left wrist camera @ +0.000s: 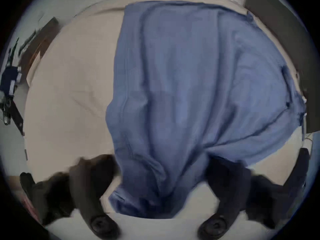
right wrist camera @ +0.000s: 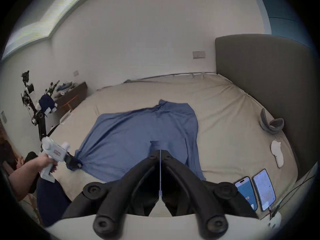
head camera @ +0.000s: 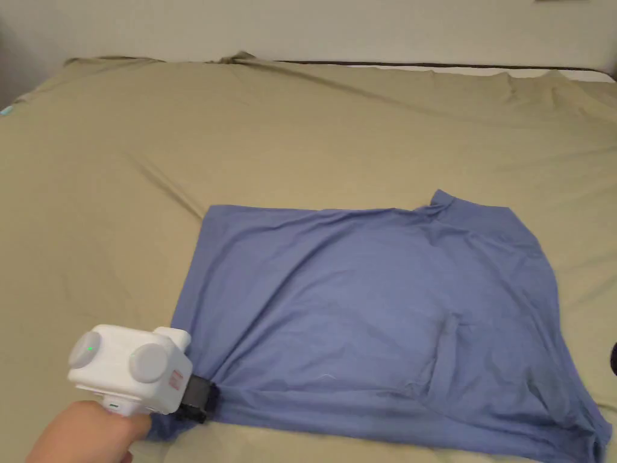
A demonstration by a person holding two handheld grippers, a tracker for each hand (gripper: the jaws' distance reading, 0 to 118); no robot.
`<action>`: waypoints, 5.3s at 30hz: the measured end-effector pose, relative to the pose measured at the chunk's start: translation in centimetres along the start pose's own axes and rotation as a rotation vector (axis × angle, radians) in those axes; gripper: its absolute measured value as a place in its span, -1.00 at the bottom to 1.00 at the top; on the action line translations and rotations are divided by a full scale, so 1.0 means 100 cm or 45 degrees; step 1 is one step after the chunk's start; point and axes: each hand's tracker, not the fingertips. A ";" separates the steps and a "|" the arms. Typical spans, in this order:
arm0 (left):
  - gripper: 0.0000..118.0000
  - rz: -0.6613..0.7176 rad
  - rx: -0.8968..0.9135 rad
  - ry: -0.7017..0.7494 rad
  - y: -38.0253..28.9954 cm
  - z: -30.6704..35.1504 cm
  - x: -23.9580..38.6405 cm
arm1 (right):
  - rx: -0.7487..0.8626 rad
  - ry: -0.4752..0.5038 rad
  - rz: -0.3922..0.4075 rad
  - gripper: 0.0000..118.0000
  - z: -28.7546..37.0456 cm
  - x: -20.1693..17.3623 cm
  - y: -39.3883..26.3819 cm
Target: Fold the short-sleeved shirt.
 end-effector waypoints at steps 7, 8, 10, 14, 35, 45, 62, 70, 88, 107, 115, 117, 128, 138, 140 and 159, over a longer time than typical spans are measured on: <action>-0.95 -0.074 0.158 -0.113 -0.024 0.060 0.027 | -0.435 -0.032 -0.043 -0.91 -0.074 0.066 -0.032; -0.95 -0.047 0.167 -0.134 -0.025 0.063 0.026 | -0.522 -0.012 -0.096 -0.37 -0.086 0.074 -0.036; -0.95 0.070 0.170 -0.222 -0.028 0.069 0.019 | -0.595 0.067 -0.327 0.97 -0.106 0.091 -0.053; -0.95 0.074 0.192 -0.234 -0.028 0.083 0.022 | -0.771 0.017 -0.524 1.00 -0.141 0.106 -0.083; -0.95 -0.019 0.121 -0.408 -0.046 0.142 0.013 | -0.506 0.047 -0.253 -0.94 -0.003 0.082 -0.027; -0.95 0.360 0.006 -0.746 -0.050 0.113 -0.002 | -0.570 0.198 -0.693 -0.94 -0.021 0.101 -0.022; -0.84 0.651 -0.071 -0.612 0.064 -0.003 -0.024 | -0.762 -0.165 -0.636 -0.94 -0.249 0.123 -0.006; 0.85 0.553 0.051 -0.528 0.065 0.038 -0.002 | -0.707 -0.062 -0.479 0.98 -0.229 0.110 0.009; -1.00 0.292 0.448 -0.395 -0.070 0.127 0.041 | 0.043 0.182 0.016 -0.90 0.004 -0.037 -0.018; 1.00 0.161 0.257 -0.081 -0.001 0.039 0.043 | 0.036 0.167 0.109 -0.90 -0.016 -0.045 0.007; 1.00 0.128 0.212 0.078 0.038 -0.013 0.039 | -0.003 0.163 0.077 -0.90 -0.025 -0.037 0.003; 1.00 0.117 0.216 0.052 0.042 -0.016 0.040 | -0.013 0.157 0.052 -0.90 -0.027 -0.033 0.002; -0.89 0.189 0.244 -0.283 0.023 0.054 0.044 | -0.238 -0.154 0.052 -0.90 -0.100 0.077 0.003; -0.89 0.211 0.240 -0.362 0.023 0.067 0.032 | -0.707 -0.069 -0.015 0.94 -0.200 0.125 -0.028; -0.89 0.223 0.228 -0.381 0.026 0.065 0.030 | -0.702 -0.062 -0.010 0.57 -0.213 0.116 -0.036; -0.89 -0.064 -0.111 -0.353 0.002 0.083 -0.021 | -0.831 -0.057 -0.177 -0.87 -0.108 0.098 -0.038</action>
